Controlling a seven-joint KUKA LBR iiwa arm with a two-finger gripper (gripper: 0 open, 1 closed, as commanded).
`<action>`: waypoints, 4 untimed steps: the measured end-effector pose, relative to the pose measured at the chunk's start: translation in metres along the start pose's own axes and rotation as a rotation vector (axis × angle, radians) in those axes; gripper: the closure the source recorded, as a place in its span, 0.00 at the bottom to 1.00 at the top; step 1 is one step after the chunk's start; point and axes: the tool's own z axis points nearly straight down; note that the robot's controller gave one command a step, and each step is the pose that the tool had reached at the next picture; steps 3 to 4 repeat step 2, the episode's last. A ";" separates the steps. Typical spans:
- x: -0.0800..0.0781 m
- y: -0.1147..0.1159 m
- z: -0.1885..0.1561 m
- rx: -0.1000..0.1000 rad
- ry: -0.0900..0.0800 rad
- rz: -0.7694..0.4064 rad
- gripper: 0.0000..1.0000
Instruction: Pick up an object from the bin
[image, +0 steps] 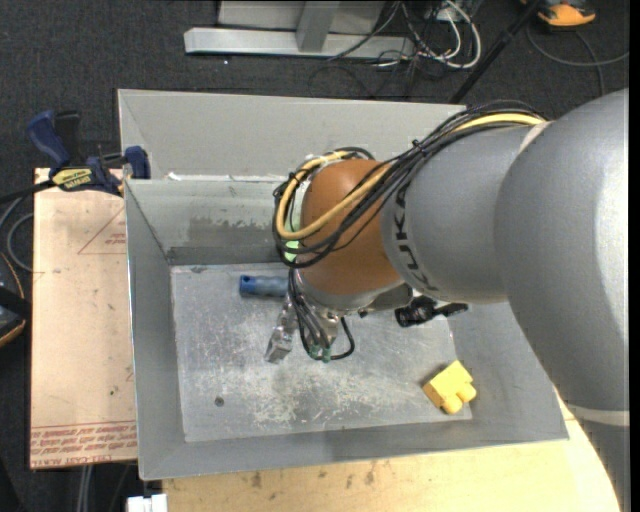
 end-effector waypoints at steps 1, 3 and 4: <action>-0.091 -0.041 -0.025 -0.005 -0.009 0.510 1.00; -0.085 -0.036 -0.077 -0.008 -0.009 0.522 1.00; -0.085 -0.036 -0.077 -0.008 -0.009 0.522 1.00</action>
Offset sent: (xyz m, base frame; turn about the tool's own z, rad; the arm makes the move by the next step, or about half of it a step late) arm 0.0764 -0.0612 0.0240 0.5098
